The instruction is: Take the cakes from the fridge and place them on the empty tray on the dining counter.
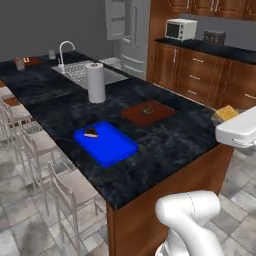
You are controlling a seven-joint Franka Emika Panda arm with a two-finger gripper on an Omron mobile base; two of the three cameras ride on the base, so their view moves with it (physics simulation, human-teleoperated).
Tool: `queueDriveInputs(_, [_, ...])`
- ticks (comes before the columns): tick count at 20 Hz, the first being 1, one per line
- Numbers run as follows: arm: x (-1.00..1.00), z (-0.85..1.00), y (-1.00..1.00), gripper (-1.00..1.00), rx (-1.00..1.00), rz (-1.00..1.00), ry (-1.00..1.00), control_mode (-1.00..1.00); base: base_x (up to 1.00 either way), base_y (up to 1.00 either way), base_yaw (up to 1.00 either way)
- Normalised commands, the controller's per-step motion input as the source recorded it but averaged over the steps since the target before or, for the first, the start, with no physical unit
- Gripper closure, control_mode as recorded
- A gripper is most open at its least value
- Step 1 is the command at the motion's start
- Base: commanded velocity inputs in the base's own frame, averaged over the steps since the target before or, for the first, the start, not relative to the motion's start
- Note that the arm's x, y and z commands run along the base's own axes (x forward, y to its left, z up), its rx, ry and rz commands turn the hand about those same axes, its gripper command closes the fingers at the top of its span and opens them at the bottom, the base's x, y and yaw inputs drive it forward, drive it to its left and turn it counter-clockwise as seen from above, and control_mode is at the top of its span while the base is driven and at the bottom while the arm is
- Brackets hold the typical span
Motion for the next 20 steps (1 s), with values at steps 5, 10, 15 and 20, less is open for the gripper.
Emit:
queueDriveInputs(5, [0.00, 0.00, 0.00, 1.00, 0.00, 0.00, 0.00, 1.00, 0.63, -0.30, 0.67])
queueDriveInputs(10, [0.00, 0.00, 0.00, 1.00, 0.00, 0.00, 0.00, 1.00, 0.76, -0.28, 0.70])
queueDriveInputs(15, [0.00, 0.00, 0.00, 1.00, 0.00, 0.00, 0.00, 1.00, 0.82, -0.23, 0.54])
queueDriveInputs(20, [0.00, 0.00, 0.00, 1.00, 0.00, 0.00, 0.00, 1.00, 0.85, -0.09, 0.05])
